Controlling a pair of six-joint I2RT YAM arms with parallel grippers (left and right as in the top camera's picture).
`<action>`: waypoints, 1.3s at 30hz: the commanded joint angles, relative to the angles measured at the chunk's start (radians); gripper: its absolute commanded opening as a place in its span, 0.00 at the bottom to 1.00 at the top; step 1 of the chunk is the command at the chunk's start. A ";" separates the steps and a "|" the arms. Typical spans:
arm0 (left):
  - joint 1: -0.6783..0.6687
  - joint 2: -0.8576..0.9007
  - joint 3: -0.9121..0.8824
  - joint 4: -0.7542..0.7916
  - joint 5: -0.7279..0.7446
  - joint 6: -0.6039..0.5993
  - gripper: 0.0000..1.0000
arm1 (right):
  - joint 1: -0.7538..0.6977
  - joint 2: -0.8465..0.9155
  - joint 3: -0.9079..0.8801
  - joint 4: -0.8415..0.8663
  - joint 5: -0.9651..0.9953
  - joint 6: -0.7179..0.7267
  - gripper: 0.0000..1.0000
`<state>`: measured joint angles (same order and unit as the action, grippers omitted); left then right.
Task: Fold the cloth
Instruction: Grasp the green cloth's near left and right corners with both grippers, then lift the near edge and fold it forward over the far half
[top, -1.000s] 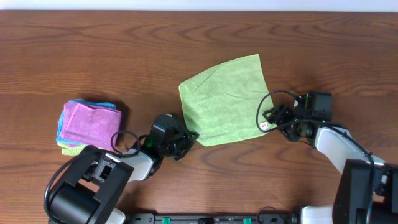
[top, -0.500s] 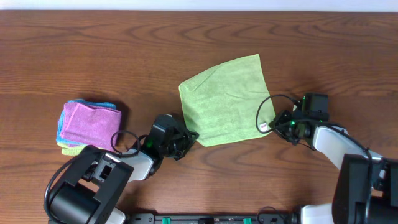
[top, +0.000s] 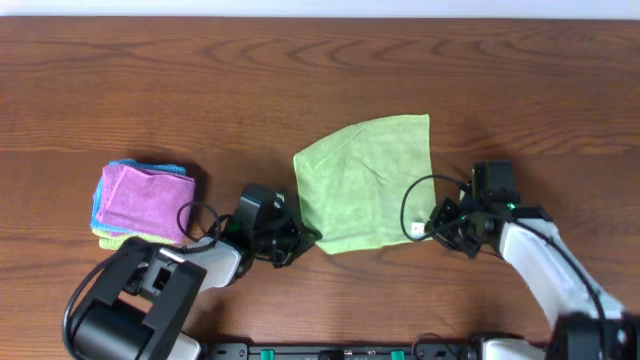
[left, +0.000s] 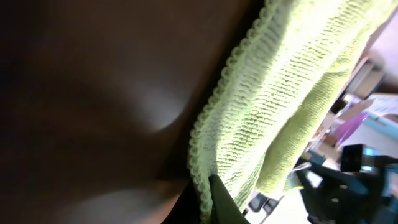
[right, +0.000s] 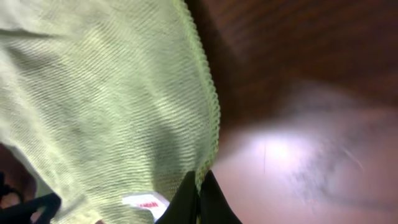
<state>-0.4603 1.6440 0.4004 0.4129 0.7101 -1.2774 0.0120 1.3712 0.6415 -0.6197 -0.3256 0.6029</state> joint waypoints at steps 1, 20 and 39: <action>0.009 -0.028 -0.028 -0.101 0.066 0.049 0.06 | 0.008 -0.049 -0.006 -0.034 0.042 0.003 0.01; 0.010 -0.406 -0.023 -0.602 0.105 0.123 0.06 | 0.076 -0.357 -0.006 -0.369 -0.001 0.099 0.01; 0.017 -0.400 0.256 -0.883 -0.241 0.174 0.06 | 0.087 -0.346 -0.006 -0.119 0.057 0.114 0.01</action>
<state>-0.4515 1.2415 0.6369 -0.4637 0.5629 -1.1263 0.0845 1.0019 0.6380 -0.7681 -0.2844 0.7155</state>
